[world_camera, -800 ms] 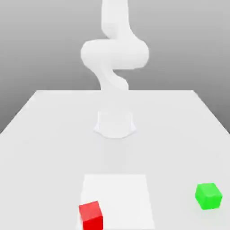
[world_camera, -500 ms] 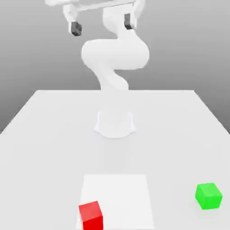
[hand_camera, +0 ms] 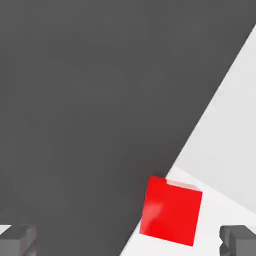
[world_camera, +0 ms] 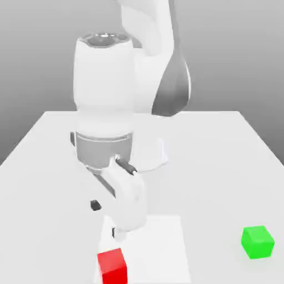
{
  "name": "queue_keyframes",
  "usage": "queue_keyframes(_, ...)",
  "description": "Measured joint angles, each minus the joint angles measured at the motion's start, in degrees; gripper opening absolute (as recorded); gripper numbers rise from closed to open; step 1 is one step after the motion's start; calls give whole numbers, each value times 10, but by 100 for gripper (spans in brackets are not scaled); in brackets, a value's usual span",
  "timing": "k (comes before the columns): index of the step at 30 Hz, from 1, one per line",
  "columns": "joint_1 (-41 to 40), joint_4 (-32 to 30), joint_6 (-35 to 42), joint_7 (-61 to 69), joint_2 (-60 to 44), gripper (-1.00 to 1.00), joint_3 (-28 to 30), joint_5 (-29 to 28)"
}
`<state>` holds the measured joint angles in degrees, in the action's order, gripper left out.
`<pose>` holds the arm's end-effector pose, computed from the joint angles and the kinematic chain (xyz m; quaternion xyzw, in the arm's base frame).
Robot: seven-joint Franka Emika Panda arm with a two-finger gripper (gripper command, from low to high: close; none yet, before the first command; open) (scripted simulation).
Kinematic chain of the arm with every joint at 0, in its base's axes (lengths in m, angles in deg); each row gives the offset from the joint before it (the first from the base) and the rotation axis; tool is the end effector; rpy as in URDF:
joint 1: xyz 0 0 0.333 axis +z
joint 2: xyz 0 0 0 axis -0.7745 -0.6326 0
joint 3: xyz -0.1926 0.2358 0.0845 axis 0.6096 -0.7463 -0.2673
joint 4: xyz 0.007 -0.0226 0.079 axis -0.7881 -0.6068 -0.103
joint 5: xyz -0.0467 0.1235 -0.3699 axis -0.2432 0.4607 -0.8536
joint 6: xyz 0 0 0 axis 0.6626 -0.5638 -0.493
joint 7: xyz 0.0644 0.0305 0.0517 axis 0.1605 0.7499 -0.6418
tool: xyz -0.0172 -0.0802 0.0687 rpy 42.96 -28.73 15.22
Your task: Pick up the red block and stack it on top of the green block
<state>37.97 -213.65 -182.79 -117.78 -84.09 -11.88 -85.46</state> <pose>0.4946 -0.0590 0.2444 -0.5644 0.8251 -0.0201 0.0172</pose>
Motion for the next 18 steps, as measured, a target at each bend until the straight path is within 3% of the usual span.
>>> queue_keyframes(6, 14, 9, -86, -49, -124, 0, 21, -11)
queue_keyframes(7, 16, 10, -96, -50, -136, -100, 23, -12)
queue_keyframes(13, 17, 11, -102, -51, -142, -100, 24, -13)
queue_keyframes(18, 12, -1, -36, -41, -64, -100, 16, 2)
